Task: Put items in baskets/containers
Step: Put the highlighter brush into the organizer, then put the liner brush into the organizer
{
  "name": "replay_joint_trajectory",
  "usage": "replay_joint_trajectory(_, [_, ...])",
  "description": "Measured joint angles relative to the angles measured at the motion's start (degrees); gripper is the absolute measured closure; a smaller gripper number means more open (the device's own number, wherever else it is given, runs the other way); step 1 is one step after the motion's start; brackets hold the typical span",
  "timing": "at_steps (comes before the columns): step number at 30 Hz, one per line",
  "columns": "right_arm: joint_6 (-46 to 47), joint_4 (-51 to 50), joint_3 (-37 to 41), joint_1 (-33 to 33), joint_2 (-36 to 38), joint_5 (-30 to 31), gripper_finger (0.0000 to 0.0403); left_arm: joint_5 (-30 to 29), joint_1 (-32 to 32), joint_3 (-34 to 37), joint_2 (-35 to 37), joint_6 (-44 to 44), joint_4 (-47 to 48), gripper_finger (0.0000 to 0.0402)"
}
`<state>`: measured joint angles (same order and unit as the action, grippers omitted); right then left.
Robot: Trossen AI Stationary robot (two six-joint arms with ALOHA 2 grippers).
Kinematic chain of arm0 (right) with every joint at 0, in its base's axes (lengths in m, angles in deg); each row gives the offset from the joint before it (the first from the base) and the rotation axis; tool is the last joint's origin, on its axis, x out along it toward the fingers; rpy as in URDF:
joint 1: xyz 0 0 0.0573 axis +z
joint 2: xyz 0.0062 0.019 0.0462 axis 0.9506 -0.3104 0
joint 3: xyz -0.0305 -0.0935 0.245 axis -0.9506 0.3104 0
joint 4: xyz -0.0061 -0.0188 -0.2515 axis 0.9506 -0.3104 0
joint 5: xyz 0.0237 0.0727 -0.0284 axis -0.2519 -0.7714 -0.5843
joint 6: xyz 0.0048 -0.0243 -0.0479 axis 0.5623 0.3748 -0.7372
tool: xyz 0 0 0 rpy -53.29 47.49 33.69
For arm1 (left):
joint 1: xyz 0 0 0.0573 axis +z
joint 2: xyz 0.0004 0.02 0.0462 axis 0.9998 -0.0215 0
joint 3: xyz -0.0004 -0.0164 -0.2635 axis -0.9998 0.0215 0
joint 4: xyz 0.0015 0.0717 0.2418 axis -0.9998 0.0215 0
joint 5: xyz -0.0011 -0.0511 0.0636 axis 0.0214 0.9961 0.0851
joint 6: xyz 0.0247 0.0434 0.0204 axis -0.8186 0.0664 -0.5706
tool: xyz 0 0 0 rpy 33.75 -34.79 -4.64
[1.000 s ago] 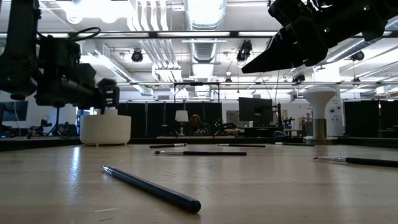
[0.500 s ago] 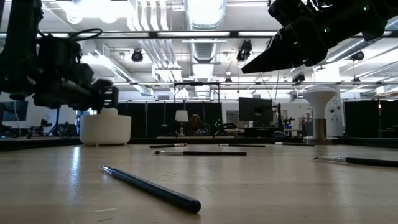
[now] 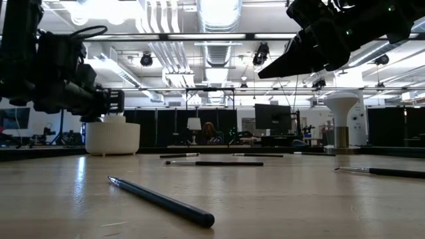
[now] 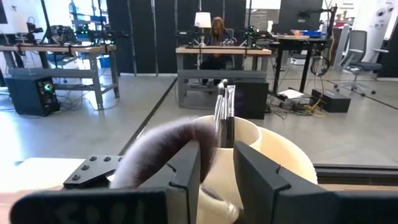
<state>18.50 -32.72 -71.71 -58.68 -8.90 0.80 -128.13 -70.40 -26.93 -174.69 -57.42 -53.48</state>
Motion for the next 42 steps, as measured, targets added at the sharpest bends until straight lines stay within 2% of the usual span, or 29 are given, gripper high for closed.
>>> replay_joint_trajectory(9, [0.0, -0.1, 0.0, 0.0, 0.0, 0.0, 0.0385, -2.9, -5.0, 0.0, 6.8, -8.8, -0.3, 0.0309])
replay_joint_trajectory(15, [0.0, -0.1, 0.0, 0.0, 0.0, 0.0, 0.0385, -2.9, -10.4, -0.7, 15.0, -17.6, -0.4, 0.0309])
replay_joint_trajectory(18, [0.0, -0.2, 0.0, 0.0, 0.0, 0.0, 0.0385, -1.1, -13.4, -0.9, 18.8, -20.7, -0.4, 0.0309])
replay_joint_trajectory(21, [0.2, -0.8, 0.0, 0.0, 0.0, 0.0, 0.0385, 6.8, -16.3, -0.9, 21.9, -21.8, -0.4, 0.0309])
replay_joint_trajectory(27, [2.5, -1.5, 0.0, 0.0, 0.0, 0.0, 0.0385, 33.5, -19.8, -1.1, 24.7, -19.7, 1.2, 0.0313])
replay_joint_trajectory(29, [2.9, -1.5, 0.0, 0.0, 0.0, 0.0, 0.0385, 42.6, -19.9, -1.6, 24.2, -16.3, 6.5, 0.0322])
replay_joint_trajectory(31, [3.2, -1.4, 0.0, 0.0, 0.0, 0.0, 0.0385, 48.7, -20.0, -2.3, 23.2, -12.9, 14.5, 0.0335])
replay_joint_trajectory(33, [3.2, -1.4, 0.0, 0.0, 0.0, 0.0, 0.0385, 50.2, -20.2, -3.1, 21.6, -10.2, 20.8, 0.0351])
replay_joint_trajectory(35, [3.5, -1.4, 0.0, 0.0, 0.0, 0.1, 0.0385, 50.2, -20.4, -3.6, 19.1, -7.6, 22.9, 0.0370])
replay_joint_trajectory(38, [4.9, -1.4, -0.9, 0.0, 0.0, 1.2, 0.0385, 50.2, -20.8, -4.3, 14.8, -4.0, 22.3, 0.0395])
replay_joint_trajectory(42, [7.0, -5.3, -2.2, 1.2, 0.7, 1.5, 0.0385, 50.2, -21.9, -6.0, 8.9, -2.2, 19.8, 0.0399])
